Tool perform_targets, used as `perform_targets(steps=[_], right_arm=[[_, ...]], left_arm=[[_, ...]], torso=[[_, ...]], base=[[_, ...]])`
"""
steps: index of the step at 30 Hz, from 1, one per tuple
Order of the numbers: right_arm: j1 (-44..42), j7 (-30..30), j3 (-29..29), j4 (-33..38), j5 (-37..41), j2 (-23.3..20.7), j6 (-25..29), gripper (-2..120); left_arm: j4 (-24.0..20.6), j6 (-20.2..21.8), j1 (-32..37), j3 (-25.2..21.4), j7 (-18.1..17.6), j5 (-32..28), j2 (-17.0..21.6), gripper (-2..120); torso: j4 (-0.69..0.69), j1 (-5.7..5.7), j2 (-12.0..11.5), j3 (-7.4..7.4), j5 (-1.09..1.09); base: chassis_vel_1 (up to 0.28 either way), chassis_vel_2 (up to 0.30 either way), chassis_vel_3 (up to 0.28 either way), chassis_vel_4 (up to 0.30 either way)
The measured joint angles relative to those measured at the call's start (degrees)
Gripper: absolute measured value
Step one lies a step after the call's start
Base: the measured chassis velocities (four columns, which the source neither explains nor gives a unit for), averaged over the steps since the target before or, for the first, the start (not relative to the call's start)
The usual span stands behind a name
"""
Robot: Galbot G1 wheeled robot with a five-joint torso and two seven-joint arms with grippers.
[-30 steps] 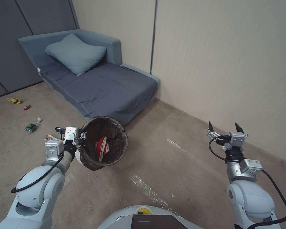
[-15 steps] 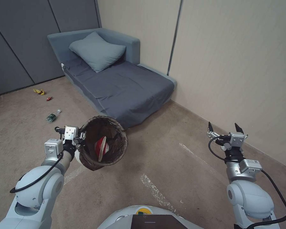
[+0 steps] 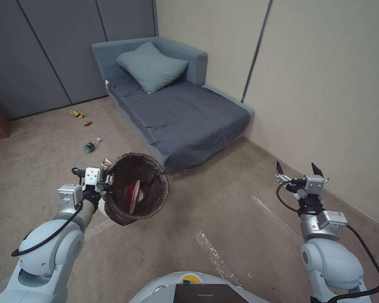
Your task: Pick up the trash bin, then pick up the garbage from the floor and place it into the trash bin.
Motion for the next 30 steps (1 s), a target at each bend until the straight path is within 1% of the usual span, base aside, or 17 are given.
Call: perform_targets(steps=[30], right_arm=[[-0.2, 0.0, -0.4, -0.3, -0.4, 0.1, 0.3, 100]], left_arm=[[-0.1, 0.0, 0.2, 0.1, 0.6, -0.1, 0.6, 7]], torso=[[0.00, 0.00, 0.0, 0.00, 0.00]], base=[[0.075, 0.075, 0.078, 0.078]])
